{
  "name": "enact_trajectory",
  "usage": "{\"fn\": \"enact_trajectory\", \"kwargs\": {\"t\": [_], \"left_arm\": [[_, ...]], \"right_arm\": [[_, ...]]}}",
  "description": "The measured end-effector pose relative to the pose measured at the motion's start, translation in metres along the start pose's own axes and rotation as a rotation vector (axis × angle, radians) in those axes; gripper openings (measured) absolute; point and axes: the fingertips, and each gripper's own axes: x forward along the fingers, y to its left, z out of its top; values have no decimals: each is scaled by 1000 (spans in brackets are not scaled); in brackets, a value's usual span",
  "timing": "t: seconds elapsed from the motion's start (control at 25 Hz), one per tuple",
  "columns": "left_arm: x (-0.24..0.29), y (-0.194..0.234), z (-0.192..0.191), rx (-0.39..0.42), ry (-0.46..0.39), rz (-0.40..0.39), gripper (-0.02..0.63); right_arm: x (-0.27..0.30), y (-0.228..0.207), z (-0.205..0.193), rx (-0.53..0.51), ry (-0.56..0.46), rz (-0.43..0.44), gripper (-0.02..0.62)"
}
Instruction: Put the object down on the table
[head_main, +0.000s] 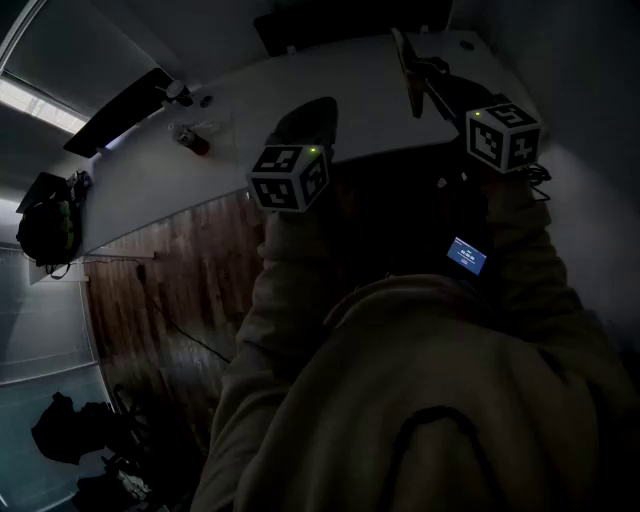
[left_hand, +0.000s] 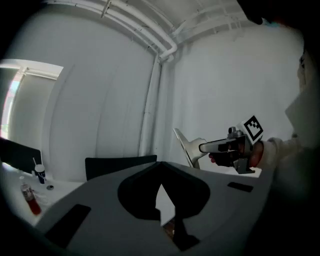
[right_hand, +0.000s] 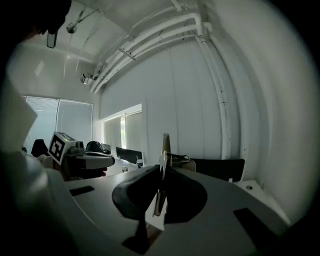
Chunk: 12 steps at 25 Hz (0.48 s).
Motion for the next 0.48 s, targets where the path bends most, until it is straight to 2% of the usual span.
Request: {"fn": "enact_trajectory", "kwargs": {"t": [0.24,0.48], "left_arm": [[2,-4,-1,39,-6,19,5],[1,-5,-1,22,-19,7,5]], "right_arm": [[-1,0,0,-13,6,8,38],[-1,1,1,-9,-1,19,38]]}}
